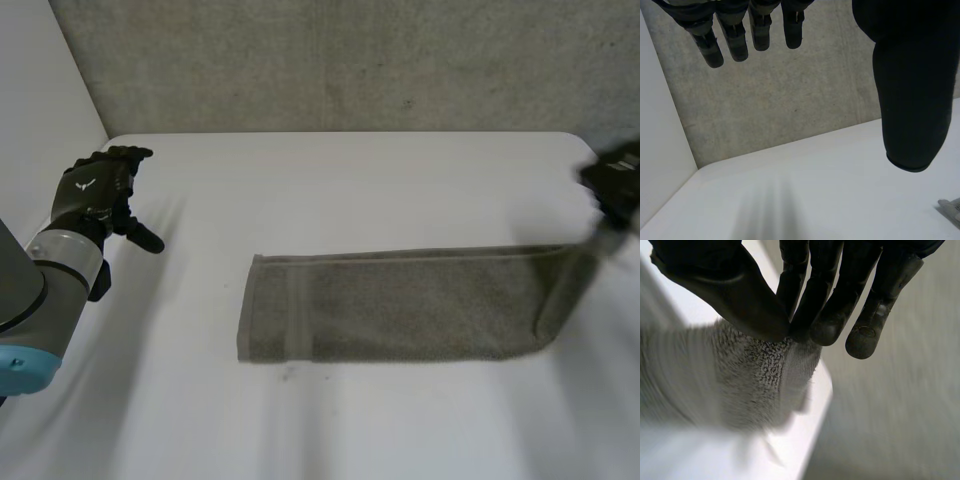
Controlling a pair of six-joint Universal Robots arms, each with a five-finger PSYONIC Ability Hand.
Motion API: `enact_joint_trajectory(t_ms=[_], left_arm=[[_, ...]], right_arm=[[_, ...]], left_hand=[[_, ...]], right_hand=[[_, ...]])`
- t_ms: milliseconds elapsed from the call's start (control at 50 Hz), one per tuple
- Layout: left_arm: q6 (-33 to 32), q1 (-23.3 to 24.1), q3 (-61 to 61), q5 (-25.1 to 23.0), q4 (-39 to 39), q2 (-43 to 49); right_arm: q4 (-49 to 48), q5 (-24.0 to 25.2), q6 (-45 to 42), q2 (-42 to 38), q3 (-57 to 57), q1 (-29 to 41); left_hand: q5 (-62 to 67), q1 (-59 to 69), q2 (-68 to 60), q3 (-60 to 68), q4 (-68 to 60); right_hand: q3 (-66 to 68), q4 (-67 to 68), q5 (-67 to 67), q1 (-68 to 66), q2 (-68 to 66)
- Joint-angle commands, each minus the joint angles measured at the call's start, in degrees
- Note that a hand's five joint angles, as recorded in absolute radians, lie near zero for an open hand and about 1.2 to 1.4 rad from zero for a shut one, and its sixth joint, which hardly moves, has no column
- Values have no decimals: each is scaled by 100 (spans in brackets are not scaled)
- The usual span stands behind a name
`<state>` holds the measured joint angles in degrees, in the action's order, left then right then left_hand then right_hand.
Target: Fold the towel.
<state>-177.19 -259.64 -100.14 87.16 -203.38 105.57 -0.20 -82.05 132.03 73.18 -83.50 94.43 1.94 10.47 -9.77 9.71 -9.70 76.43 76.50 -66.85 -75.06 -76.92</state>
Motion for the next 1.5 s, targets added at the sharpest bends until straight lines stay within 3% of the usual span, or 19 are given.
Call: enact_joint_trajectory(t_ms=[20,60,120,280,420,440,460,480,660,800,920,1020,1040,1080,1100,1120,1160,1340,1500], left_arm=[[0,36,-40,-6,-9,-2],[0,44,-49,-6,-9,-2],[0,45,-49,-6,-9,-10],[-9,62,-58,-6,-9,-11],[-9,80,-58,-6,-9,-2],[-9,80,-58,-6,-9,-2],[-9,80,-58,-6,-9,-2],[-9,80,-58,-6,-9,-2],[-17,132,-67,-6,-9,-2],[-35,229,-119,-6,-18,7],[-44,308,-137,-6,-88,16],[-79,326,-198,-6,-220,33],[-79,326,-198,-6,-220,33],[-79,335,-198,-6,-220,33],[-79,335,-207,-6,-220,33],[-62,335,-198,3,-220,25],[-27,352,-198,-6,-211,16],[0,738,-93,29,-158,-194],[-9,1151,468,64,-132,-625]], right_arm=[[20,14,692,-120,572,2097],[-146,-21,701,-654,851,3243],[-296,-56,727,-1172,1028,4071],[-656,5,982,-2193,994,4803],[-648,5,1044,-2265,941,4831],[-640,-47,1087,-2143,932,4813],[-639,-48,1088,-2142,932,4813],[-622,-65,1149,-1942,871,4778],[-552,57,2229,-385,-95,3461],[-51,382,2301,-199,-1157,2276],[-472,638,2125,-208,-1845,1675],[-1402,682,2002,-313,-2469,1245],[-1404,682,2002,-314,-2469,1245],[-1623,699,2098,-349,-2531,1218],[-1624,699,2098,-349,-2531,1218],[-1667,691,2116,-323,-2531,1210],[-1676,691,2160,-305,-2514,1227],[-1545,620,1766,169,-1733,1428],[-607,691,774,-864,-38,3552]], left_hand=[[-172,-26,-45,50,-51],[-172,-26,-45,50,-51],[-172,-26,-45,50,-51],[-172,-26,-45,50,-51],[-172,-26,-45,50,-51],[-172,-26,-45,50,-51],[-172,-26,-45,50,-51],[-172,-26,-45,50,-51],[-172,-26,-45,50,-51],[-172,-26,-45,50,-51],[-172,-26,-45,50,-51],[-172,-26,-45,50,-51],[-172,-26,-45,50,-51],[-172,-26,-45,50,-51],[-172,-26,-45,50,-51],[-172,-26,-45,50,-51],[-172,-26,-45,50,-51],[-172,-26,-45,50,-51],[-172,-26,-45,50,-51]], right_hand=[[357,350,-315,-494,-308],[357,350,-315,-494,-308],[357,350,-315,-494,-308],[357,350,-315,-494,-308],[114,106,-71,-250,-65],[-3869,-3877,3911,3733,3918],[-3909,-3917,3951,3772,3958],[-6643,-6650,6685,6506,6692],[-6643,-6650,6685,6506,6692],[-6643,-6650,6685,6506,6692],[-6634,-6642,6677,6498,6683],[-4252,-4260,4294,4115,4301],[-4246,-4253,4288,4109,4295],[-2222,-2230,2264,2085,2271],[-2210,-2218,2253,2074,2259],[-662,-669,704,525,711],[347,340,-305,-484,-298],[357,350,-315,-494,-308],[357,350,-315,-494,-308]])
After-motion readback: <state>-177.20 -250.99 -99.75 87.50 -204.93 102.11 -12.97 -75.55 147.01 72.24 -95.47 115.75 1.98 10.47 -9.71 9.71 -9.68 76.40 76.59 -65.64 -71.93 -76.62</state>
